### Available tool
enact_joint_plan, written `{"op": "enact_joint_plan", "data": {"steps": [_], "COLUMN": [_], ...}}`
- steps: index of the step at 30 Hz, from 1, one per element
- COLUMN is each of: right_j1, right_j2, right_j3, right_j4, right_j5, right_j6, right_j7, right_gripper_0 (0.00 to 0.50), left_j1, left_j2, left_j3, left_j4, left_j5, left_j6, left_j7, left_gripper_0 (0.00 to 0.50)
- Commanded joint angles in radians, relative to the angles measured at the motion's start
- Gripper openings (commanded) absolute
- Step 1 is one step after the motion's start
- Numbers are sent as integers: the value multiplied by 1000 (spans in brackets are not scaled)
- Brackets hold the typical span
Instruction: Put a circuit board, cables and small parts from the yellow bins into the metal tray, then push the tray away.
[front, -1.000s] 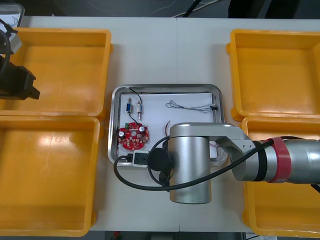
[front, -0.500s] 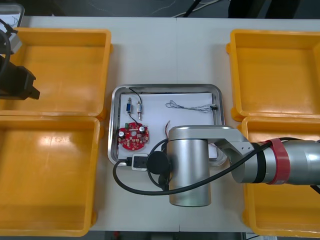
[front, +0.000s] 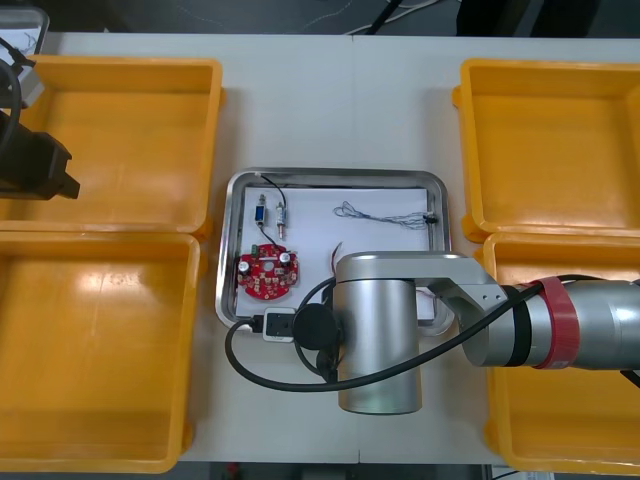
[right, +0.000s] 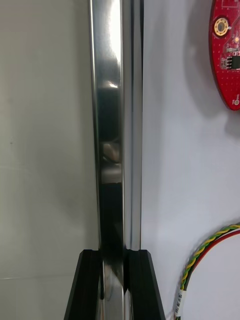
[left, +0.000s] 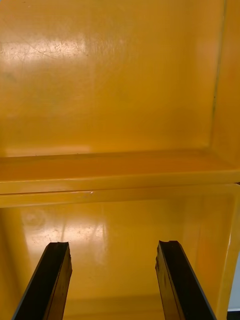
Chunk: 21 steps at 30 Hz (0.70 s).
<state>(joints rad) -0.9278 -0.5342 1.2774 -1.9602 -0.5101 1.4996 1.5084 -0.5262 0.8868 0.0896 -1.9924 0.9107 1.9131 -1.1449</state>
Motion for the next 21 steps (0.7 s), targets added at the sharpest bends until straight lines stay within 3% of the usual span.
{"op": "enact_joint_plan", "data": {"steps": [1, 9, 21], "right_j1": [-37, -59, -79], "right_j2": [7, -12, -66], "right_j3": [14, 13, -23], "right_j4": [-8, -8, -8], "right_j5": [44, 87, 88], "right_j6": [-10, -19, -67], "right_j7": [52, 61, 79], "right_gripper_0": [0, 0, 0], "left_j1": [12, 12, 12], "left_j2": [9, 9, 9], "left_j3": [15, 15, 15], "left_j4": [-29, -29, -29], "left_j5": [-9, -9, -9], "left_j6": [7, 7, 7], "left_j7": [-95, -95, -95], "left_gripper_0": [500, 500, 500]}}
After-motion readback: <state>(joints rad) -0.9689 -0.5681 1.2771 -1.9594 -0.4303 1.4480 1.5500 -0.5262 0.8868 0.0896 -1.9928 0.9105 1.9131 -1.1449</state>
